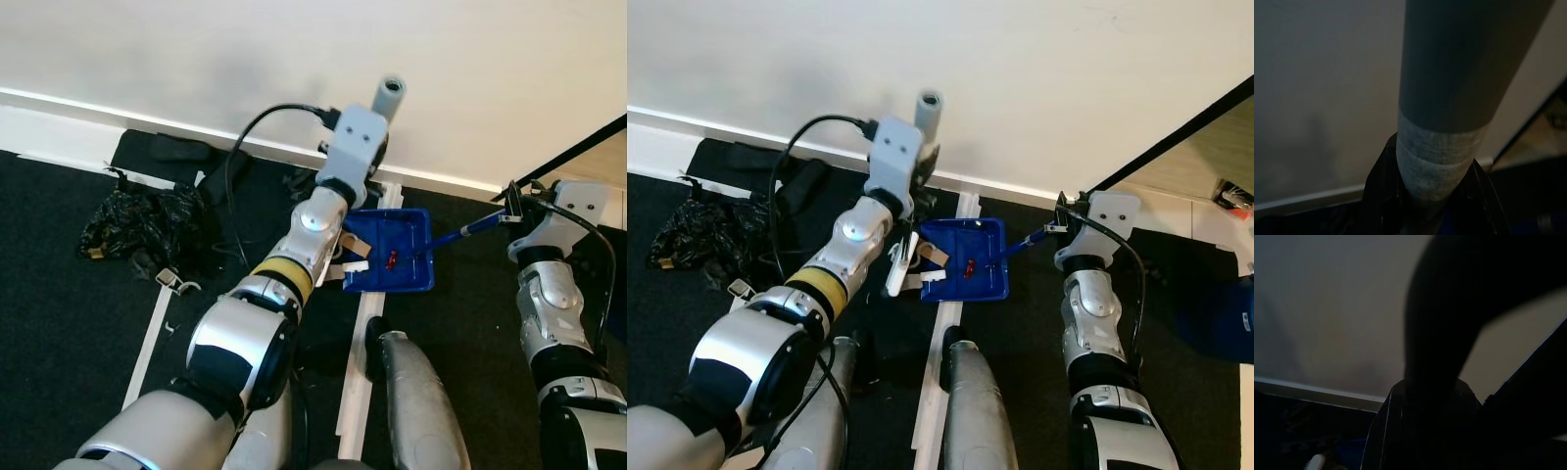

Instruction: Sweep floor

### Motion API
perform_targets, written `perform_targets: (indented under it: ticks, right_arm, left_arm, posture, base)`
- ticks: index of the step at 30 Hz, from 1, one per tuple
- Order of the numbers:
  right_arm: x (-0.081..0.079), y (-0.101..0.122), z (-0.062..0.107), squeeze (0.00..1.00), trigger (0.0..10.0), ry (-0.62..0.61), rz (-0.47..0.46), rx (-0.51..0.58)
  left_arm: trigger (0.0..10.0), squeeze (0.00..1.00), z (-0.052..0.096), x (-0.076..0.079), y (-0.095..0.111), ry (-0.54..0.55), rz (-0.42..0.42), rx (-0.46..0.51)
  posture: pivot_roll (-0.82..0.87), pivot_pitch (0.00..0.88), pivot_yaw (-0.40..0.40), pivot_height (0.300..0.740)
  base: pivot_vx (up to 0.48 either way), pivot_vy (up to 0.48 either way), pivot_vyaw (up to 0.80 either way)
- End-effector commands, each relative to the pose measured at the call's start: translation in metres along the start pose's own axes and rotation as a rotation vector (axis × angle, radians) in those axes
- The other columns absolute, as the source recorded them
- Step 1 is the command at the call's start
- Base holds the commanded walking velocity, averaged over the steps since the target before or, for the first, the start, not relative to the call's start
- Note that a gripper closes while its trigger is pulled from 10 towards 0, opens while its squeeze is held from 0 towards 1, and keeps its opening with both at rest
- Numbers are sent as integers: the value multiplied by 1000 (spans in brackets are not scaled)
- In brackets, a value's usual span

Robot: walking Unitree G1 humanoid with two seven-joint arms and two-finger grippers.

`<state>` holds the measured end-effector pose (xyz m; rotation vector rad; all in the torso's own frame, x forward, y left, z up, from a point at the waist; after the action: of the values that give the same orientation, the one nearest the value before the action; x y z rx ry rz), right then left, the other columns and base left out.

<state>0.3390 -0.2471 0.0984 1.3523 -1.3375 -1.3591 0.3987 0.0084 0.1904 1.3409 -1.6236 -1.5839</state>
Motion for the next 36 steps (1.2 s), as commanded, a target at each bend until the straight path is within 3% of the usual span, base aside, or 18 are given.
perform_targets:
  ticks: [1, 5, 7, 9, 11, 12, 14, 15, 16, 20, 21, 22, 23, 24, 25, 28, 36]
  right_arm:
    - [20, -54, 36, 0, 10000, -98, -1, -252]
    - [20, -55, 36, 0, 10000, -101, -4, -257]
    - [20, -55, 36, 0, 10000, -101, -4, -257]
    - [19, -56, 35, 0, 10000, -99, -7, -260]
    - [18, -56, 34, 0, 10000, -96, -10, -262]
    - [16, -56, 33, 0, 10000, -93, -14, -262]
    - [16, -56, 33, 0, 10000, -93, -14, -262]
    - [12, -57, 32, 0, 10000, -90, -22, -264]
    - [12, -57, 32, 0, 10000, -90, -22, -264]
    - [9, -60, 35, 0, 10000, -86, -31, -271]
    - [9, -60, 35, 0, 10000, -86, -31, -271]
    - [9, -61, 36, 0, 10000, -87, -33, -275]
    - [9, -61, 36, 0, 10000, -87, -33, -275]
    - [9, -62, 36, 0, 10000, -89, -35, -277]
    - [9, -62, 36, 0, 10000, -89, -35, -277]
    - [10, -63, 39, 0, 10000, -90, -36, -280]
    - [11, -63, 39, 0, 10000, -93, -32, -279]
  left_arm:
    - [10000, 0, -16, 72, 48, -120, 178, 117]
    - [10000, 0, -23, 64, 68, -77, 268, 172]
    - [10000, 0, -23, 64, 68, -77, 268, 172]
    - [10000, 0, -29, 53, 86, -42, 336, 225]
    - [10000, 0, -31, 46, 95, -40, 339, 256]
    - [10000, 0, -32, 40, 98, -69, 294, 279]
    - [10000, 0, -32, 40, 98, -69, 294, 279]
    - [10000, 0, -28, 31, 88, -175, 133, 271]
    - [10000, 0, -28, 31, 88, -175, 133, 271]
    - [10000, 0, -16, -1, 58, -239, -84, 208]
    - [10000, 0, -16, -1, 58, -239, -84, 208]
    - [10000, 0, -13, -14, 54, -220, -120, 200]
    - [10000, 0, -13, -14, 54, -220, -120, 200]
    - [10000, 0, -9, -27, 49, -211, -178, 190]
    - [10000, 0, -9, -27, 49, -211, -178, 190]
    - [10000, 0, 2, -57, 34, -209, -337, 124]
    - [10000, 0, 15, -62, 10, -219, -481, 65]
  posture:
    - [-47, 468, -6, 740]
    - [-33, 464, -11, 740]
    - [-33, 464, -11, 740]
    - [-21, 455, -15, 740]
    - [-17, 452, -14, 740]
    - [-14, 452, -13, 740]
    - [-14, 452, -13, 740]
    - [-3, 451, -9, 740]
    - [-3, 451, -9, 740]
    - [8, 449, -9, 740]
    - [8, 449, -9, 740]
    - [8, 449, -9, 740]
    - [8, 449, -9, 740]
    - [9, 453, -6, 740]
    - [9, 453, -6, 740]
    - [7, 456, -6, 740]
    - [-5, 456, -3, 740]
  base:
    - [0, 0, 0]
    - [0, 0, 0]
    - [0, 0, 0]
    - [0, 0, 0]
    - [0, 0, 0]
    - [0, 0, 0]
    - [0, 0, 0]
    - [0, 0, 0]
    - [0, 0, 0]
    - [0, 0, 0]
    - [0, 0, 0]
    - [0, 0, 0]
    - [0, 0, 0]
    - [0, 0, 0]
    - [0, 0, 0]
    - [0, 0, 0]
    - [0, 0, 0]
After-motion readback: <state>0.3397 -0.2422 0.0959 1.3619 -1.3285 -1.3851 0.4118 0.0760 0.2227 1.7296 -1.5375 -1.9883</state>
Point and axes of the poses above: a point about 5 cm out from each wrist's last joint towards the gripper, its own z axis pointing back from the gripper into the wrist, its own y axis along the axis of the wrist's last joint, x = y × z, the point moved 2 cm from there along -z, pointing out of the wrist towards the gripper, and after that the axes turned 11 degrees about -z, right-handed, at the moved point
